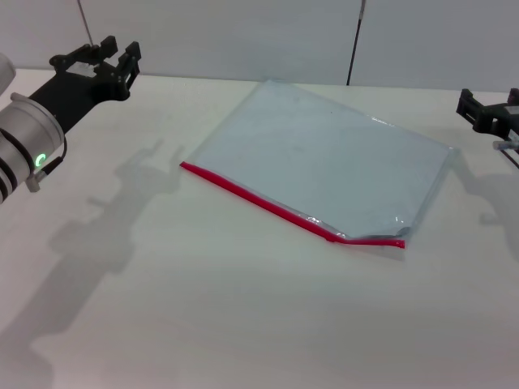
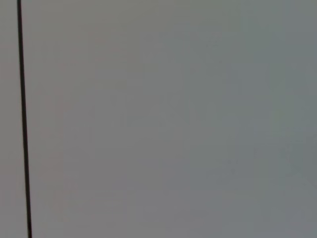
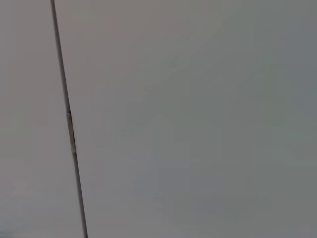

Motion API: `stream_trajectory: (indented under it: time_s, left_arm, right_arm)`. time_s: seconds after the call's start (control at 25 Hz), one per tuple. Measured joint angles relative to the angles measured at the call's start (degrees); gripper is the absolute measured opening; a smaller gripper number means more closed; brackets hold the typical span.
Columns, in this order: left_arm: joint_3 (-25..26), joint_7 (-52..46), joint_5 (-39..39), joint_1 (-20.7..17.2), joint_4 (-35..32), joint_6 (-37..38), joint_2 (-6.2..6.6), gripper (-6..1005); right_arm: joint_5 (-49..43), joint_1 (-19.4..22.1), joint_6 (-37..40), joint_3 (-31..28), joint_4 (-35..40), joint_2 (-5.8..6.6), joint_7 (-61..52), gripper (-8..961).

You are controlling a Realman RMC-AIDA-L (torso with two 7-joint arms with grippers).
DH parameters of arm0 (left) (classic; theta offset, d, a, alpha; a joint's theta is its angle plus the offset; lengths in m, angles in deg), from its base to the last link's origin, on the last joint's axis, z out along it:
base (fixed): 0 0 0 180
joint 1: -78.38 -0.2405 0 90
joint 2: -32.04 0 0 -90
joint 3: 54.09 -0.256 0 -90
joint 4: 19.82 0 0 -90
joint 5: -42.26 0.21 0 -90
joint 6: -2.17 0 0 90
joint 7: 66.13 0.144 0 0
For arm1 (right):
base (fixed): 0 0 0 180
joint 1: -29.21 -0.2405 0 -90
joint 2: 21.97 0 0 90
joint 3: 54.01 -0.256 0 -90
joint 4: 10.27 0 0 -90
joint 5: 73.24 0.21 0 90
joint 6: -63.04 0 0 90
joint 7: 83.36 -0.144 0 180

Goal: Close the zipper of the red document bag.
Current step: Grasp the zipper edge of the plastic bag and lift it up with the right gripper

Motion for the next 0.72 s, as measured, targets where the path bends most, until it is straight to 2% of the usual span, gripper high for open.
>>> stream_trajectory:
  time_s: [0.48, 0.6, 0.72]
  left_arm:
    - [0.02, -0.09, -0.07, 0.31, 0.72, -0.01, 0.00, 360]
    - [0.15, -0.09, -0.02, 0.36, 1.17, -0.01, 0.03, 360]
    - [0.18, -0.39, 0.00, 0.39, 1.37, -0.01, 0.16, 360]
  right_arm:
    - [-0.23, -0.10, 0.19, 1.19, 0.72, 0.09, 0.00, 801]
    - [-0.66, 0.70, 2.15, 2.68, 3.86, 0.30, 0.37, 801]
    - [-2.10, 2.58, 7.90, 2.48, 9.01, 0.63, 0.83, 800]
